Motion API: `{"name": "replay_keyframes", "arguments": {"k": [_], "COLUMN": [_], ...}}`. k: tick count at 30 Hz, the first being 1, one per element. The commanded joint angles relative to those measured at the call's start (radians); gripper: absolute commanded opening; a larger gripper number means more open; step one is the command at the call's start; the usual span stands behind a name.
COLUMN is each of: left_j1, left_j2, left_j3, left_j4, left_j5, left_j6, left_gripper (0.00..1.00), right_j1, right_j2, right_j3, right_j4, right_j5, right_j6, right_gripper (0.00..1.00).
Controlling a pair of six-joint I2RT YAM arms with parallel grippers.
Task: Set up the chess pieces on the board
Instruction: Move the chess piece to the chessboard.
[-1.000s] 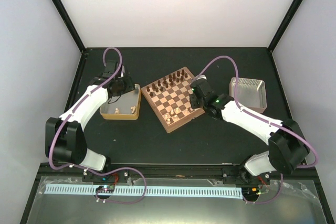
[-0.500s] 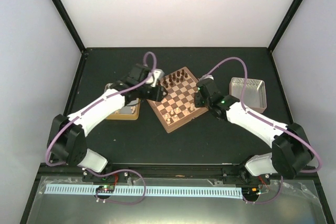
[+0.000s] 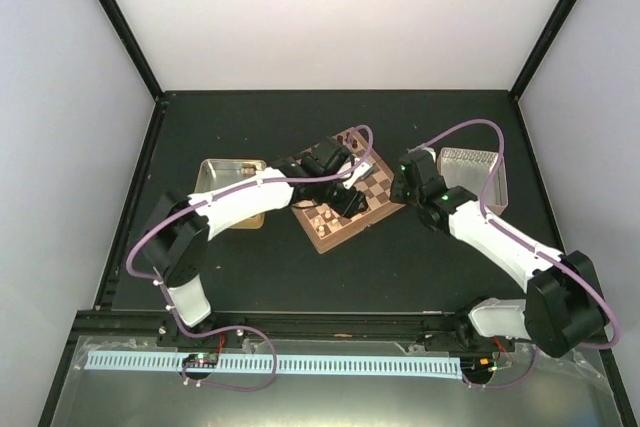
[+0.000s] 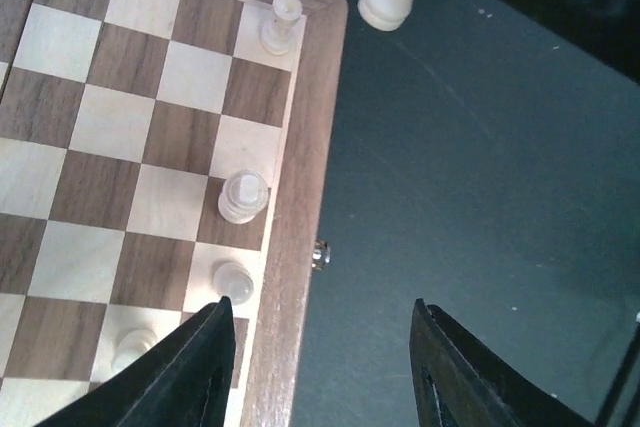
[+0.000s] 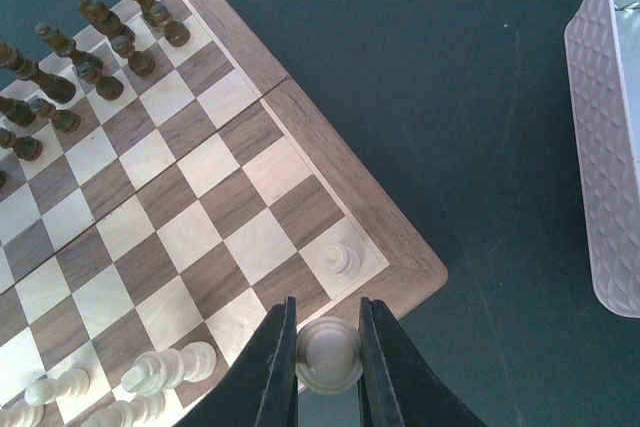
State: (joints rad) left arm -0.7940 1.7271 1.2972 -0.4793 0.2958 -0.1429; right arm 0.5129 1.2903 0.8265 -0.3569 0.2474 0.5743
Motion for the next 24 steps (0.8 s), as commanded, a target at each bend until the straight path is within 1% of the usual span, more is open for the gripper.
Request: {"name": "replay_keyframes", "arguments": {"k": [1, 5, 10, 14, 19, 22, 24], "left_j1": [-0.018, -0.029, -0.035, -0.034, -0.036, -0.036, -0.036], "left_j2": [0.082, 0.133, 0.173, 0.203, 0.229, 0.237, 0.243], "left_j3": [0.095, 0.127, 0.151, 0.161, 0.174, 0.179, 0.185], "left_j4": [-0.068, -0.102, -0.132, -0.145, -0.143, -0.135, -0.137], "left_j5": [-0.075, -0.108, -0.160, -0.153, -0.159, -0.162, -0.167], "left_j6": [0.049, 0.052, 0.056, 0.064, 0.066, 0.066, 0.066], "left_gripper": [0.49, 0.45, 0.36, 0.33, 0.24, 0.21, 0.17], "right_j1": [-0.010, -0.013, -0.014, -0.014, -0.015, -0.014, -0.014], "right_j2": [-0.027, -0.035, -0.044, -0.046, -0.045, -0.041, -0.041], "right_j3": [-0.009, -0.013, -0.016, -0.020, -0.017, -0.015, -0.014], "right_j4": [0.024, 0.024, 0.021, 0.021, 0.021, 0.019, 0.019], "right_j5": [-0.007, -0.004, 0.001, 0.003, 0.002, 0.003, 0.003], "right_j6": [0.019, 0.015, 0.010, 0.009, 0.008, 0.008, 0.007], "right_gripper": [0.05, 0.05, 0.05, 0.05, 0.05, 0.05, 0.05]}}
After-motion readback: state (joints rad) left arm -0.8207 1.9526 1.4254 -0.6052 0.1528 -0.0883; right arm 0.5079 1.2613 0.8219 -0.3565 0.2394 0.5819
